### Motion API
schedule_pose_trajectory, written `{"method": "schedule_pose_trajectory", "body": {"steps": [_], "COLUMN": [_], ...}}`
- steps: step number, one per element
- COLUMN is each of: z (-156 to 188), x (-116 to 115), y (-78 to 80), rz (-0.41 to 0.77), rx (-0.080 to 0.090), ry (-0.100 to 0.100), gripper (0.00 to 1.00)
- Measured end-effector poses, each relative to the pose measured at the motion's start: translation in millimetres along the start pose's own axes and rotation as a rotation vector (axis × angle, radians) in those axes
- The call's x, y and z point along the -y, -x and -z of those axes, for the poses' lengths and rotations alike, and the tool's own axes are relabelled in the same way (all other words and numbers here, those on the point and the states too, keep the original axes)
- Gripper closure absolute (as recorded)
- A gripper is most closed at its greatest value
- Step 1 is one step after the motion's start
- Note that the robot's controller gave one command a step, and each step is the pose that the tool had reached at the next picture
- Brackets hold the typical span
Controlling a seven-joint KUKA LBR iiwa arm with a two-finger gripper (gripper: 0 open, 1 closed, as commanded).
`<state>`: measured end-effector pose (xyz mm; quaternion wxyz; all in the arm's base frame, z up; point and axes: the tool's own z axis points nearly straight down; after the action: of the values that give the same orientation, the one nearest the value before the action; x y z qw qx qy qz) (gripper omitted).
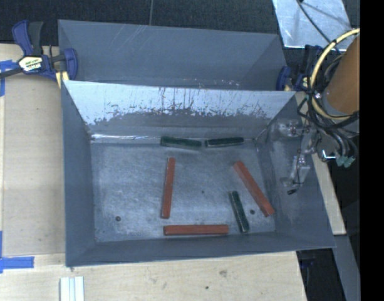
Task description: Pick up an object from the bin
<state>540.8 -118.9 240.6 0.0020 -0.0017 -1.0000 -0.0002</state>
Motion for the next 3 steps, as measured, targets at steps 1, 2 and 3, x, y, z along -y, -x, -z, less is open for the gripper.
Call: {"method": "schedule_pose_trajectory", "body": {"steps": [1,2,3], "z": [-137,-165,-135], "x": [18,-38,-60], "y": [9.8,-17.7,79.8], "rz": [0.415,0.979,1.546], "rx": [0.001,0.003,0.01], "ry": [0.0,0.0,-0.006], "gripper": [0.0,0.0,0.0]}}
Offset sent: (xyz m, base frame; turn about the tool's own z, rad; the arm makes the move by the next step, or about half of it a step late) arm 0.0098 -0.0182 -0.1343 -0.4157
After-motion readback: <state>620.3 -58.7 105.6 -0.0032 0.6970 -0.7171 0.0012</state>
